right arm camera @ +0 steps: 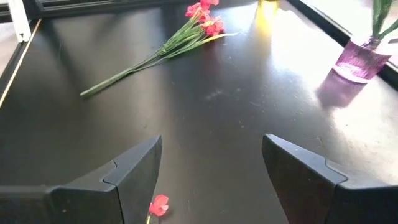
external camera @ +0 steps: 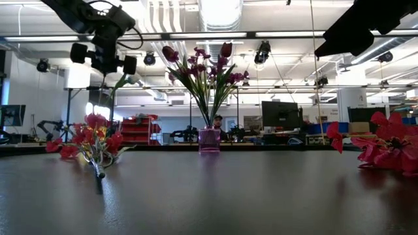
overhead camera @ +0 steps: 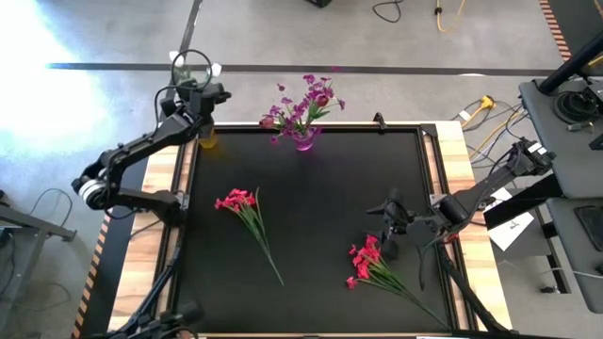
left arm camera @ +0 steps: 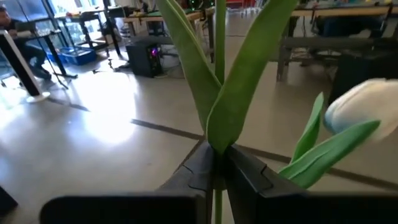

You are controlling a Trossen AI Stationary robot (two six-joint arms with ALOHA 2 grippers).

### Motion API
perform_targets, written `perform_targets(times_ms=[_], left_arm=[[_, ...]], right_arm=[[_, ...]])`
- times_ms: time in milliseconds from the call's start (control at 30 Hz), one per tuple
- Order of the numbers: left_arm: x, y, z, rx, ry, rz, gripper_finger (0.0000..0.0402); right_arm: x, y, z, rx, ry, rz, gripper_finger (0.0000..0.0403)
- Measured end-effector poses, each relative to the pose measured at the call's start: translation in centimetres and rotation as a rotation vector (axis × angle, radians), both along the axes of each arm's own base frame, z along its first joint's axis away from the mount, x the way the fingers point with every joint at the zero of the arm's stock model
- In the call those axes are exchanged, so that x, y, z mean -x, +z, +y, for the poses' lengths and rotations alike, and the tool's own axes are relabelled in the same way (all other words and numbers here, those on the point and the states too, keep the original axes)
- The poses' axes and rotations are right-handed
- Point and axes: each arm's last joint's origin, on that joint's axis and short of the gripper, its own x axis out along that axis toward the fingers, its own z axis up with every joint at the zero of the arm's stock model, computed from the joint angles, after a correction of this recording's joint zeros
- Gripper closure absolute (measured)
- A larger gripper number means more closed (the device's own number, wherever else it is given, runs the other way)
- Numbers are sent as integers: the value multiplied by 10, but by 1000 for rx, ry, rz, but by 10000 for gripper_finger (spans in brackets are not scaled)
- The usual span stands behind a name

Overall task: Sort flowers into vase by color
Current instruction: Put the white tulip into the yellow vase, then put the left red flowers into the yellow vase

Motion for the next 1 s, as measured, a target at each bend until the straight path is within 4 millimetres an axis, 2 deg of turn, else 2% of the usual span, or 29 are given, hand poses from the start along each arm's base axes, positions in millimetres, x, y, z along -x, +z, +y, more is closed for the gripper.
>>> perform_targets(times_ms=[167, 367, 500, 667, 833, 1000], left_arm=[[-1, -8, 0, 86, -25, 92, 364], [-1, -9, -4, 131, -74, 105, 323], [1, -1, -9, 213, -125, 72, 293], [7, 13, -21, 427, -222, 11, 269], [13, 31, -49, 696, -339, 56, 263], [14, 49, -100, 851, -476, 67, 262]], right_arm=[[0, 0, 0, 2, -4, -3, 133], [0, 1, 0, 0, -4, -7, 133], [0, 1, 0, 0, -3, -7, 133], [0, 1, 0, 8, 1, -5, 133], [0, 1, 0, 11, 3, -5, 133], [0, 0, 0, 9, 4, -4, 133]])
